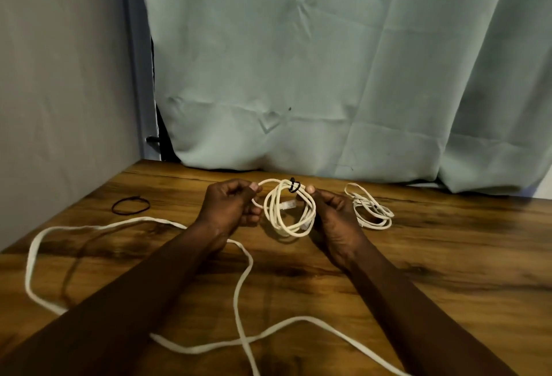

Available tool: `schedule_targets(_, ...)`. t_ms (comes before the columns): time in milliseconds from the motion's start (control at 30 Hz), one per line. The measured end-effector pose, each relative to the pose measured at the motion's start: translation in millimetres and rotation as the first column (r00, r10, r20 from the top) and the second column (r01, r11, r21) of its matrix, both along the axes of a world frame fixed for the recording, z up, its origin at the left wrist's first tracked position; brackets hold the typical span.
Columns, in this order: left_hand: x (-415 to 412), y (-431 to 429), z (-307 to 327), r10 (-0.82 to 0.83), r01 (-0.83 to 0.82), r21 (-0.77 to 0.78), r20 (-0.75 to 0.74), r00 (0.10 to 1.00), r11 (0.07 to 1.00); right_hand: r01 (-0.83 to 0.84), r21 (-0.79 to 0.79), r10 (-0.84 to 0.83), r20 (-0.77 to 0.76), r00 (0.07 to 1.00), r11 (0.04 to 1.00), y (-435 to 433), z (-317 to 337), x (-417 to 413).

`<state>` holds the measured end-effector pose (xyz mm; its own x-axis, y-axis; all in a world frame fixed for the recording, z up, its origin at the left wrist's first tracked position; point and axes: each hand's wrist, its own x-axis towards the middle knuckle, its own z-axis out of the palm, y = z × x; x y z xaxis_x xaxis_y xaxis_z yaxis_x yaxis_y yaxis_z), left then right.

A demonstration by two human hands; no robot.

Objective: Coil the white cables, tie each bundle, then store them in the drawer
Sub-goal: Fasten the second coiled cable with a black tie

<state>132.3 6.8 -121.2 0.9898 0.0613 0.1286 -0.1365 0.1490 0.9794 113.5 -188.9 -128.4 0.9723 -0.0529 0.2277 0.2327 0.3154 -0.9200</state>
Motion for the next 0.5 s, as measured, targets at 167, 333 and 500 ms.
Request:
schedule_targets(167,-2.8,-1.2,5.8,-0.16,0.154,-0.069,-0.091,0.983,0.986,0.005,0.041,-0.005,-0.004,1.0,0.999,-0.1,-2.5,3.3)
schedule_targets(333,-2.3,-7.3,3.3,-0.242,0.224,-0.136,-0.137,0.96,0.965,-0.112,0.045,0.114,-0.026,0.993,0.993,-3.8,-1.8,2.3)
schedule_targets(500,-2.9,-10.9,0.6,-0.19,0.185,-0.053,-0.117,0.975,0.981,-0.143,0.022,0.144,-0.066,0.987,0.989,-4.8,-1.5,3.3)
